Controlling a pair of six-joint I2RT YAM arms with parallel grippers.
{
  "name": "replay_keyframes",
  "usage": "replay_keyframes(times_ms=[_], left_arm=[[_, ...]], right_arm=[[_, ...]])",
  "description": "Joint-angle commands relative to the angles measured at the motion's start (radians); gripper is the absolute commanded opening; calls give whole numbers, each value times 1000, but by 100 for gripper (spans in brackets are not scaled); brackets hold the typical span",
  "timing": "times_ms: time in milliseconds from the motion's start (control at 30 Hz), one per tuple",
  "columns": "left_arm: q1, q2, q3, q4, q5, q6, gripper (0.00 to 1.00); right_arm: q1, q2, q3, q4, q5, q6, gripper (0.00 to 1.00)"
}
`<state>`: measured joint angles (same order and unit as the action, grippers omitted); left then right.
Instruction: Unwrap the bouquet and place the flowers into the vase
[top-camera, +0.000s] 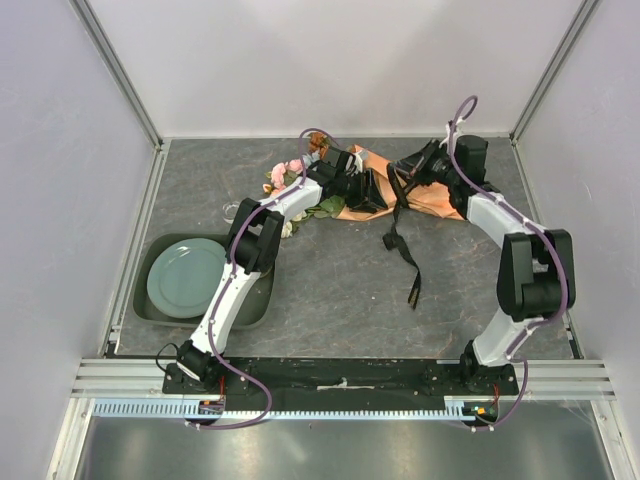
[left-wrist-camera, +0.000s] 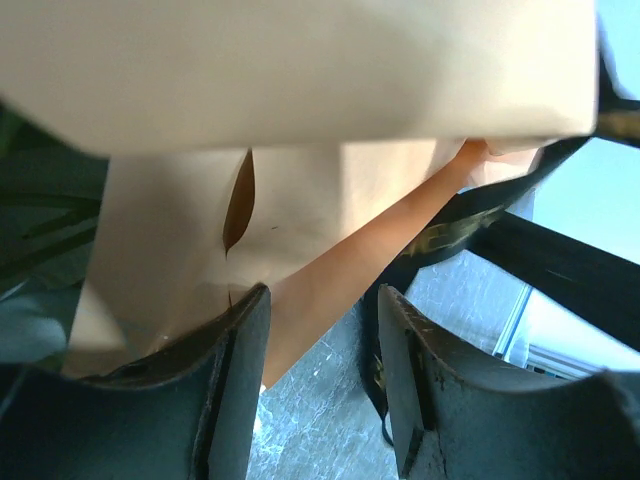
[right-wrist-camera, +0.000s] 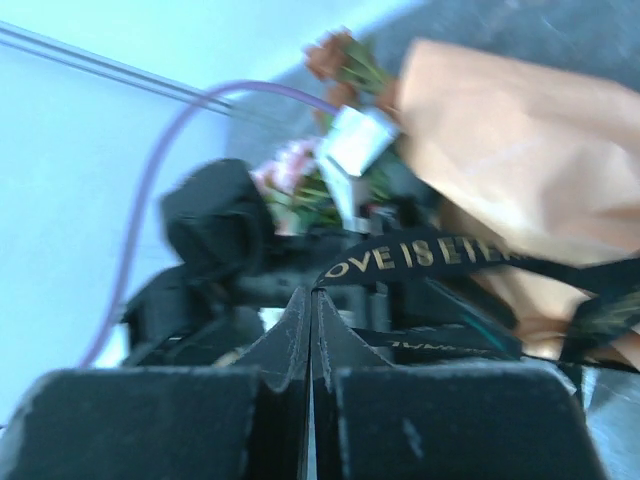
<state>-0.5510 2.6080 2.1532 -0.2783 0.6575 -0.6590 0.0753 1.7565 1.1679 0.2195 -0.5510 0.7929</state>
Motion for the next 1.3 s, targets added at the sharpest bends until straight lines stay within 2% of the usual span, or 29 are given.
replay_keyframes(times_ms=[0, 333, 500, 733, 900, 1033, 1133, 1267], left_arm=[[5, 9, -27, -55, -19, 25, 56], [5, 12, -39, -35, -12, 15, 56], [5, 12, -41, -33, -4, 16, 56], [3, -5, -39, -6, 13, -1, 58], [3, -31, -32, 10, 22, -11, 60], [3, -46, -36, 11, 39, -14, 60], [2, -86, -52, 10, 60, -5, 62], [0, -158, -61, 5, 76, 13, 70]], right_arm=[[-6, -135, 25, 162, -46, 144, 0], [-51, -253, 257, 109, 5, 200, 0], [-71, -256, 488, -1, 26, 164, 0], [-71, -209, 909, -172, -17, 124, 0], [-100, -232, 1019, -218, 16, 117, 0], [-109, -190, 1197, -270, 28, 163, 0], [-109, -170, 1227, -252, 3, 238, 0], [-111, -175, 1214, -229, -30, 292, 0]])
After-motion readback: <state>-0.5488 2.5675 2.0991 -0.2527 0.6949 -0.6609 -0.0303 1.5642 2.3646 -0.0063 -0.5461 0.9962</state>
